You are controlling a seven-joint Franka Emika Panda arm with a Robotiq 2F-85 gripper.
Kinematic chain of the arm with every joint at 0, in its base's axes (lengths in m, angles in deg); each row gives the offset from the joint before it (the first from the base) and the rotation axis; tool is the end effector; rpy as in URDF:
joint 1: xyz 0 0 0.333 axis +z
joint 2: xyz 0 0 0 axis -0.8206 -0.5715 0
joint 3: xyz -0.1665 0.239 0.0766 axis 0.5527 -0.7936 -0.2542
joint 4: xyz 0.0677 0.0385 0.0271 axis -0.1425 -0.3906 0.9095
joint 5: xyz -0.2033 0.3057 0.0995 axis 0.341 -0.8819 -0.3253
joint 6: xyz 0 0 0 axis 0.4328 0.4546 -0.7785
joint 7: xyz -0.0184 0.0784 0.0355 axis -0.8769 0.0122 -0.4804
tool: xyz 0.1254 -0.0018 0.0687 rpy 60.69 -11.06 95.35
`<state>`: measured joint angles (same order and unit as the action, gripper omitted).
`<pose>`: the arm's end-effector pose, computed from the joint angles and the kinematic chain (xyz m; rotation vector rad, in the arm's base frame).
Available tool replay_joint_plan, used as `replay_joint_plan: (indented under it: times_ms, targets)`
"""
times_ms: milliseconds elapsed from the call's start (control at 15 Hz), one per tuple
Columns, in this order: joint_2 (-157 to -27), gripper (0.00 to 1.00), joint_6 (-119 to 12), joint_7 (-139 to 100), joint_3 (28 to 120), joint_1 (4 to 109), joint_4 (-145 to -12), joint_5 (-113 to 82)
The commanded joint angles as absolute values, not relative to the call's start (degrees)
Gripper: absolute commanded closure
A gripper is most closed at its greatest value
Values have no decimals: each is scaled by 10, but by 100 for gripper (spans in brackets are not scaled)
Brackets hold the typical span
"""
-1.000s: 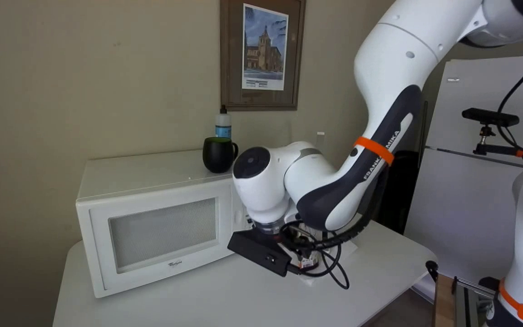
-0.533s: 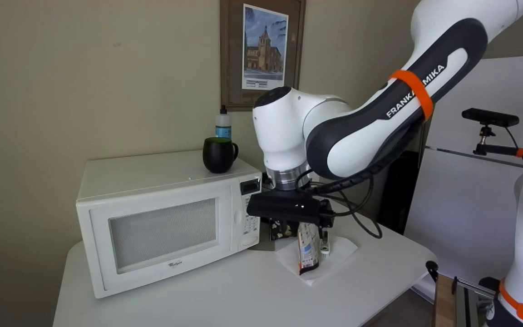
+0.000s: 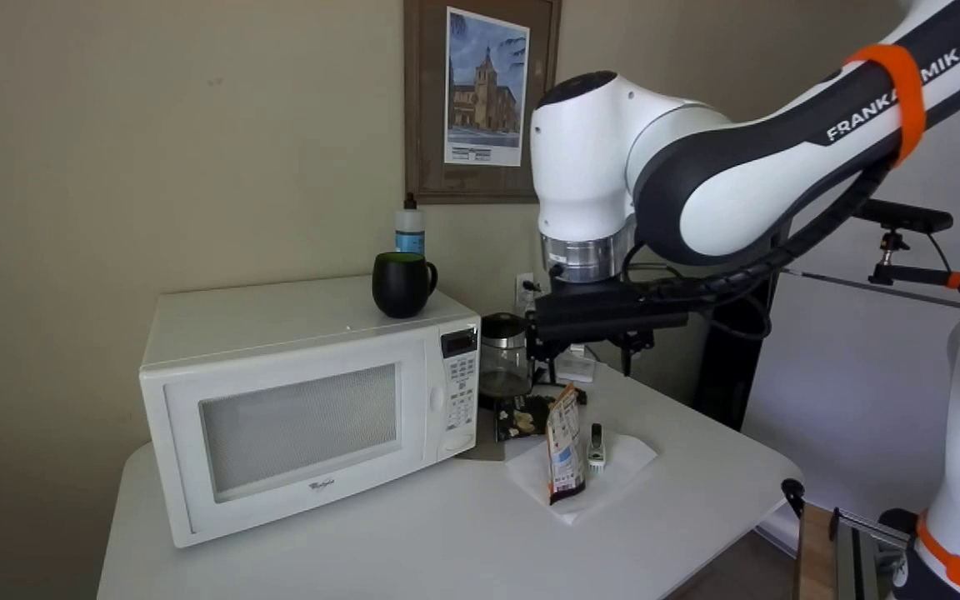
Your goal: Pick the white and orange packet from the microwave top and put it on the white paper towel
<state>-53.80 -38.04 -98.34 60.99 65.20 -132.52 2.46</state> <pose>0.3837 0.0988 0.3527 2.5055 -1.2698 0.3135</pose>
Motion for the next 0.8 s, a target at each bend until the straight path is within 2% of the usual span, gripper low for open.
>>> replay_joint_plan:
  times_ms: [0,200,267,333,400,733]
  targets:
    - [-426,0,-469,-890,613,626,-1434,57]
    - [-356,0,-557,-787,635,608,-1509,55]
    - [-407,0,-562,-773,685,644,-1450,74]
    - [-408,0,-602,-759,700,642,-1464,76]
    - [-399,0,-561,-791,660,624,-1462,64]
    - [-408,0,-589,-761,696,636,-1454,70]
